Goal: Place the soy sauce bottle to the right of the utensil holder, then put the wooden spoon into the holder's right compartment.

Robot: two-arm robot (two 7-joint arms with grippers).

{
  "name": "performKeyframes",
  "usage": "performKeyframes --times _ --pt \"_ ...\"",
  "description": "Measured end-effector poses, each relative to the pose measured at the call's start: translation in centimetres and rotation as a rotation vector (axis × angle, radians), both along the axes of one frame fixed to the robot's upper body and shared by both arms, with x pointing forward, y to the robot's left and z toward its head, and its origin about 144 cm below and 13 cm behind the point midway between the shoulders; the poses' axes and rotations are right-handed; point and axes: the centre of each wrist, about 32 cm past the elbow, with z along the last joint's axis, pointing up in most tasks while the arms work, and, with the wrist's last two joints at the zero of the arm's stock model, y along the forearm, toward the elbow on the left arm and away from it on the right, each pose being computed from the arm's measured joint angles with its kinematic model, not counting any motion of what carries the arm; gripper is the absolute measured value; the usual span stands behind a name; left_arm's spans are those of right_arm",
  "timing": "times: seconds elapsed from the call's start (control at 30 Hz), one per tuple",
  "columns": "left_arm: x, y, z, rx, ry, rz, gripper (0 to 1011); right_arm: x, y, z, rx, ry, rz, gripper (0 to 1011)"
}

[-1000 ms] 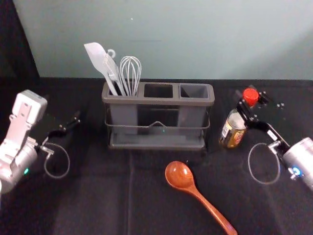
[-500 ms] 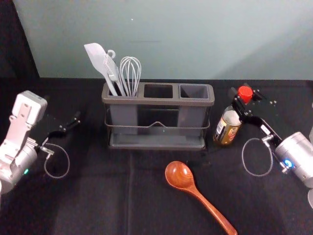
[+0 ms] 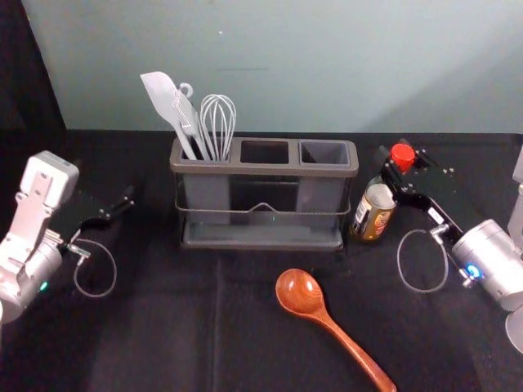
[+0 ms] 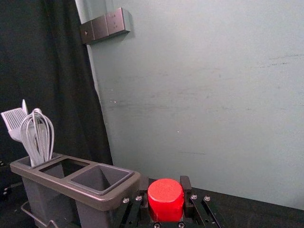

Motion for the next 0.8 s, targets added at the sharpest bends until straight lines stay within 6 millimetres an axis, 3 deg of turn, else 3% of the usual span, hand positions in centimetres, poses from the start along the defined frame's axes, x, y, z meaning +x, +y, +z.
performKeyframes --times 0.3,0.47,0.6,0.8 --pt "0.0 0.0 0.0 0.000 0.000 0.000 1000 0.2 0.2 -0.6 -0.001 0.003 0.009 396" --pt "0.0 0.0 0.0 0.000 0.000 0.000 1000 0.0 0.3 -0.7 0.006 0.001 0.007 536" --pt "0.0 0.0 0.0 0.000 0.000 0.000 1000 -0.2 0.1 -0.1 0.013 -0.019 -0.004 691" --pt "0.0 0.0 0.0 0.000 0.000 0.000 1000 -0.8 -0.3 1.1 0.009 -0.049 -0.021 847"
